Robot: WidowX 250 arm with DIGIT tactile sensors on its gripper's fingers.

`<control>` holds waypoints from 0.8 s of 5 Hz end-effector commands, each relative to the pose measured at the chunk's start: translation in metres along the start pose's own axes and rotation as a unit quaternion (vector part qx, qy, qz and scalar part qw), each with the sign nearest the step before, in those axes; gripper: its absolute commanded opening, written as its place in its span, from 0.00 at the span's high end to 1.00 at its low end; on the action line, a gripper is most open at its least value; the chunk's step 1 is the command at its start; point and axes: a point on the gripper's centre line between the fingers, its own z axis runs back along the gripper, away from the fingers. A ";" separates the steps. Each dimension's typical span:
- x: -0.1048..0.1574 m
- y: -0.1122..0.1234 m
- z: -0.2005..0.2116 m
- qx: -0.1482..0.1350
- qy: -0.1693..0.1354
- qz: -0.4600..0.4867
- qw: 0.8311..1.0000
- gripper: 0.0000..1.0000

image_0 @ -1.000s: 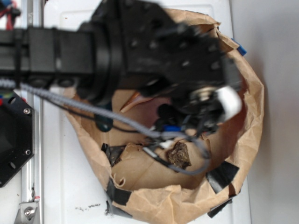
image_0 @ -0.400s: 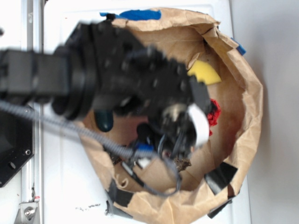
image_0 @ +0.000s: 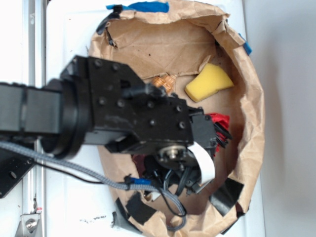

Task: Grab the rock.

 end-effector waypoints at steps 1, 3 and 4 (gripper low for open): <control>0.014 0.006 -0.011 0.043 0.026 -0.004 0.999 0.00; 0.012 0.025 -0.022 0.059 0.047 0.038 0.996 1.00; 0.012 0.025 -0.020 0.056 0.044 0.037 0.997 1.00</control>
